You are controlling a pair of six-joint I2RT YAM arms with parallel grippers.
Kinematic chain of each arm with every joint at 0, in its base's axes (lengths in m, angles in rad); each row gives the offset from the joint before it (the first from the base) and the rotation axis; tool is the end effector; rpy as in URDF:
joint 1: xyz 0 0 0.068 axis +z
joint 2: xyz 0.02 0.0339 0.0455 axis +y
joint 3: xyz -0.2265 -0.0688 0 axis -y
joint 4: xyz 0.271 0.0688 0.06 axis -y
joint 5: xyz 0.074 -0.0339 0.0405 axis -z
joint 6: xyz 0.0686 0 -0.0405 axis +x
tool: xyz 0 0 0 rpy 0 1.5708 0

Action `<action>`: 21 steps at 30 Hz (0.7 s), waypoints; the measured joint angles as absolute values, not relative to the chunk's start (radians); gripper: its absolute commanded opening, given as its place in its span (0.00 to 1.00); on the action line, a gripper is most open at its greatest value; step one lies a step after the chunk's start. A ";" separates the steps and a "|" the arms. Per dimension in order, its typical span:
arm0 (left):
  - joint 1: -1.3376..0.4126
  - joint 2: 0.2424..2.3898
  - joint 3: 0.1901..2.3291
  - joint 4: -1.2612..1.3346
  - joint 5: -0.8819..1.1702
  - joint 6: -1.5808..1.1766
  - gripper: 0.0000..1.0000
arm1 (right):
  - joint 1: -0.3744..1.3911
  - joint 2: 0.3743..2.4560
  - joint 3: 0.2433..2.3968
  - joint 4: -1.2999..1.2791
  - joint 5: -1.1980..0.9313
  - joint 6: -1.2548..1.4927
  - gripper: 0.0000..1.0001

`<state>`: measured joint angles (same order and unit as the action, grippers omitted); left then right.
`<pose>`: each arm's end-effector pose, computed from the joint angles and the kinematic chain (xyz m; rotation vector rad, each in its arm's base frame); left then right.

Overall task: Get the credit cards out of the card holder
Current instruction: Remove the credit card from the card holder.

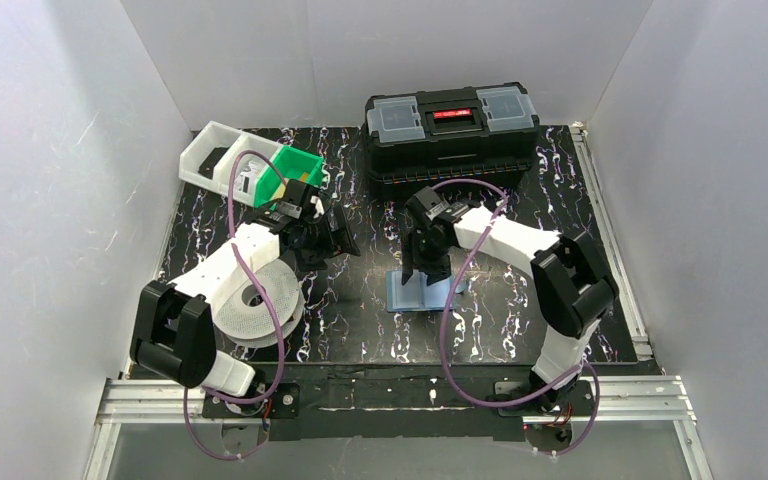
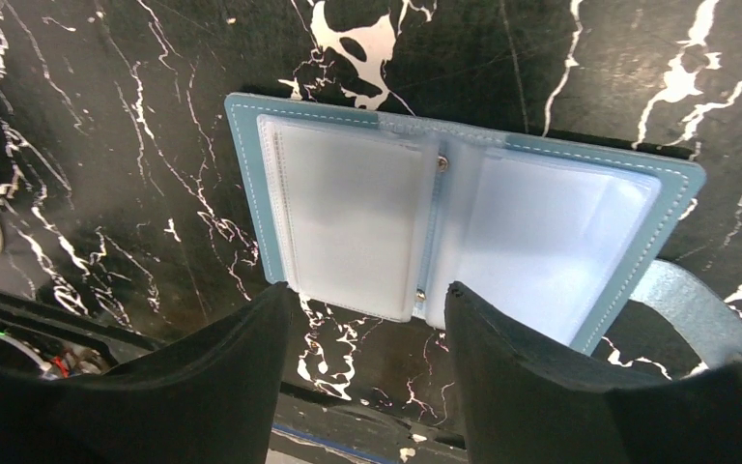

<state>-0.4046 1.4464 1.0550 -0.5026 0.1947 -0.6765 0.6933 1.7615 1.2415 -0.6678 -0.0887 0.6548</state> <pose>0.3200 -0.1515 0.1802 -0.2613 2.5629 -0.6819 0.2892 0.2482 0.1213 -0.0798 2.8626 0.4458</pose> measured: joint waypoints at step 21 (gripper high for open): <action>-0.406 1.446 1.042 -0.498 0.230 -0.679 0.85 | 0.768 1.953 1.394 -0.796 0.025 0.659 0.58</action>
<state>-0.4061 1.4464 1.0420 -0.4976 0.2298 -0.6792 0.7681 1.9533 1.3937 -0.7956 0.0254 0.6586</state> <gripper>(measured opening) 0.868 0.623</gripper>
